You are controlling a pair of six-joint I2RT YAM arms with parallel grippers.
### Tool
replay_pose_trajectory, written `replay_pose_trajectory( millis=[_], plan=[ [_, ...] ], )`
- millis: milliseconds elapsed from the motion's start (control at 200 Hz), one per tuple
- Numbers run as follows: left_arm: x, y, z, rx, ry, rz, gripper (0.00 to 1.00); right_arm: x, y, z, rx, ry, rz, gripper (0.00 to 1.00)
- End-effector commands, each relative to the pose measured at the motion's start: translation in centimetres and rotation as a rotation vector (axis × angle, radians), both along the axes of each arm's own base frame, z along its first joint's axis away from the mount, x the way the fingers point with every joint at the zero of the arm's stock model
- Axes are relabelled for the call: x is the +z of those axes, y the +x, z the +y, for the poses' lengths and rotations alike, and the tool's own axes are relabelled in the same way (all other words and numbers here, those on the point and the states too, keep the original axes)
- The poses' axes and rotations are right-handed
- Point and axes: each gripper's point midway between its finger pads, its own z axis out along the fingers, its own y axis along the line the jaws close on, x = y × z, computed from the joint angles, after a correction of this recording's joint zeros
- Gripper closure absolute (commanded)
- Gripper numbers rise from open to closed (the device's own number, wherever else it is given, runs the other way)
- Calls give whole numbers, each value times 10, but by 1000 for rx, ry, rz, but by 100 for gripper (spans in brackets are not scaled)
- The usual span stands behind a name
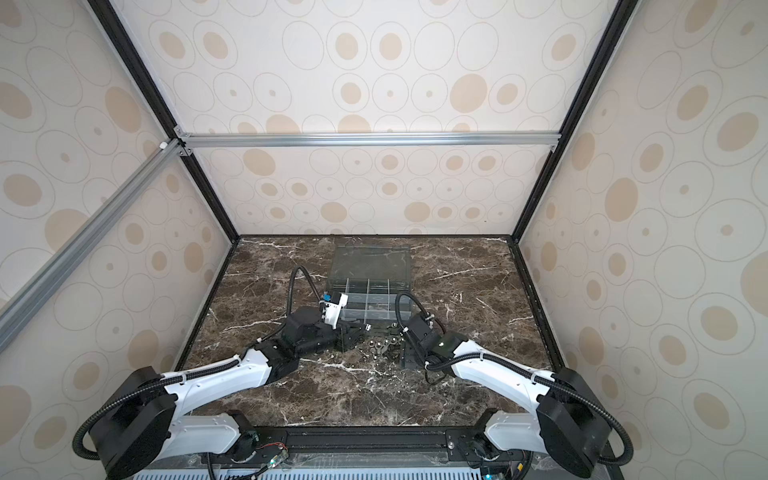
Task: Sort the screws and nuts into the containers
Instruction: 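Carry the wing nut over the front compartment and open the left gripper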
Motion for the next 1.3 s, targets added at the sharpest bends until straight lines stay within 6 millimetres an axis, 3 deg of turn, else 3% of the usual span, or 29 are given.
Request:
replay_pose_trajectory(
  millis=[0, 175, 375, 735, 855, 955, 1290],
  plan=[
    [1, 15, 5, 21, 101, -41, 100, 2, 0, -5, -19, -15, -11, 23],
    [4, 32, -15, -9, 97, -45, 100, 3, -1, -8, -22, -19, -13, 24],
    [-8, 50, -35, -29, 117, -22, 100, 3, -3, -10, -26, -16, -15, 23],
    [-24, 70, -49, -14, 120, 13, 100, 1, -4, -11, -31, -15, -16, 23],
    [-27, 70, -46, 8, 120, 24, 81, 1, -4, -11, -27, -15, -15, 23],
    [-29, 69, -42, 22, 123, 31, 73, 3, -5, -11, -28, -11, -18, 23],
    [-14, 61, -23, 82, 114, 11, 62, 11, -2, -9, -8, 12, -55, 23]
  ],
)
